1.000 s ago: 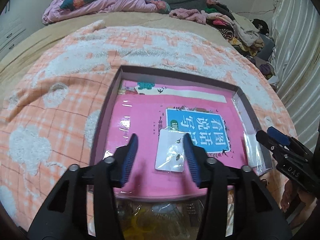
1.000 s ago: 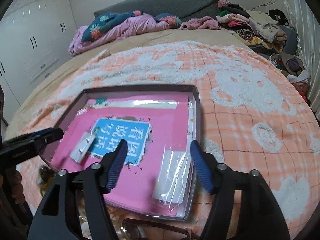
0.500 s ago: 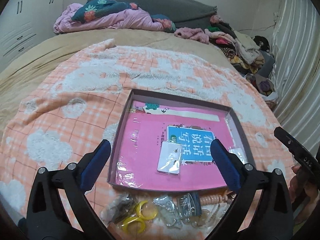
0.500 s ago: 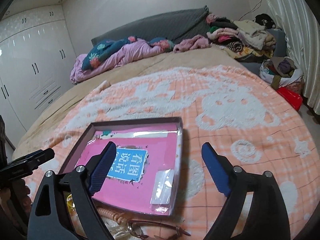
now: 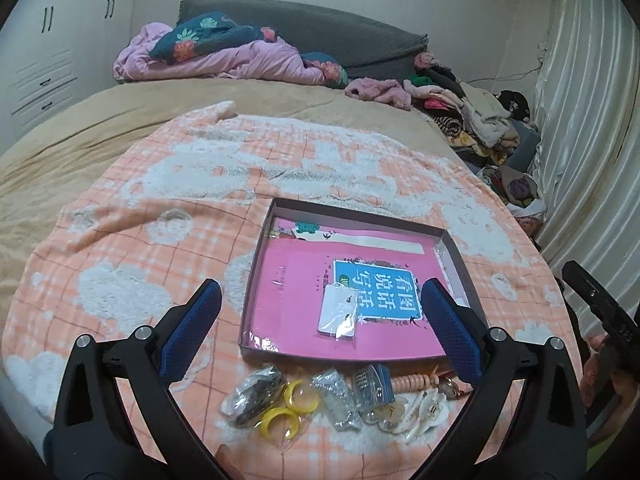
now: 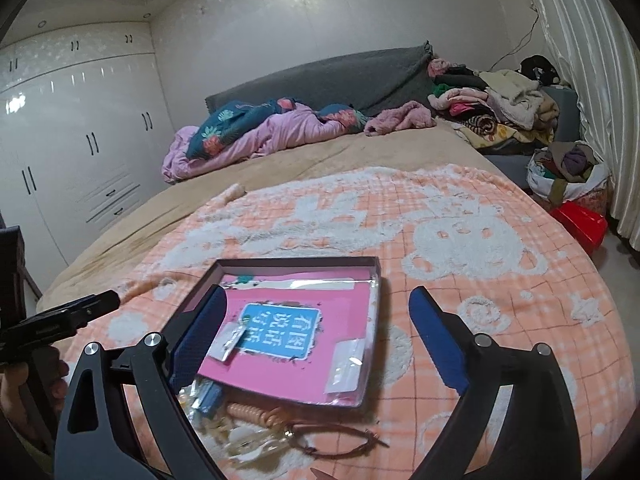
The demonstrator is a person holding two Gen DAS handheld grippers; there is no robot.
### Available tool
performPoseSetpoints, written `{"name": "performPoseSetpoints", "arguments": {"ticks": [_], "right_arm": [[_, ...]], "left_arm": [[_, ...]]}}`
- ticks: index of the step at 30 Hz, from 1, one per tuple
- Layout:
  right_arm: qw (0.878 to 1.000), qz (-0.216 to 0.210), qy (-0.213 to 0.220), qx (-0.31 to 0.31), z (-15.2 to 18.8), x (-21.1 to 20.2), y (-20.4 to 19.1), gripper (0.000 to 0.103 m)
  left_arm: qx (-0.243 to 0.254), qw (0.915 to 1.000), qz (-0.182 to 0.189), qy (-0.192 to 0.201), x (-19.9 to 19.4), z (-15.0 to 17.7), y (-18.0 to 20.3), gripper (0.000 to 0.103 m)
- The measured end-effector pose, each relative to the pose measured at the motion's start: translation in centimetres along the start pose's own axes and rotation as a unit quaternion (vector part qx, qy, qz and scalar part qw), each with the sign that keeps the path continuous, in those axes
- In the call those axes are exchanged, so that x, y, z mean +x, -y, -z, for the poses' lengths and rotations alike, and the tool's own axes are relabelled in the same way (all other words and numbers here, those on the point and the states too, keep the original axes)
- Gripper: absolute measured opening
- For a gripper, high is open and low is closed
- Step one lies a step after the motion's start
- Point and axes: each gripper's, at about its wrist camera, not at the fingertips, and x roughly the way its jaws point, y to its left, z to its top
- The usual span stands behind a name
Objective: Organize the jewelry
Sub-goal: 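Withdraw both tools from the box back toward the pile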
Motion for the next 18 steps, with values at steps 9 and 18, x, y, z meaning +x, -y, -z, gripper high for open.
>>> {"name": "performPoseSetpoints", "arguments": {"ticks": [9, 18], "right_arm": [[1.0, -0.016, -0.005, -0.011, 1.1, -1.9, -1.8, 0.093], [0.999, -0.025, -0.019, -0.028, 2.4, -2.9, -3.9, 0.094]], "left_arm": [[0.006, 0.9999, 0.007, 0.005, -1.8, 0.9, -0.4, 0.093], [0.004, 1.0, 0.005, 0.002, -2.8, 2.0, -1.5, 0.093]]}}
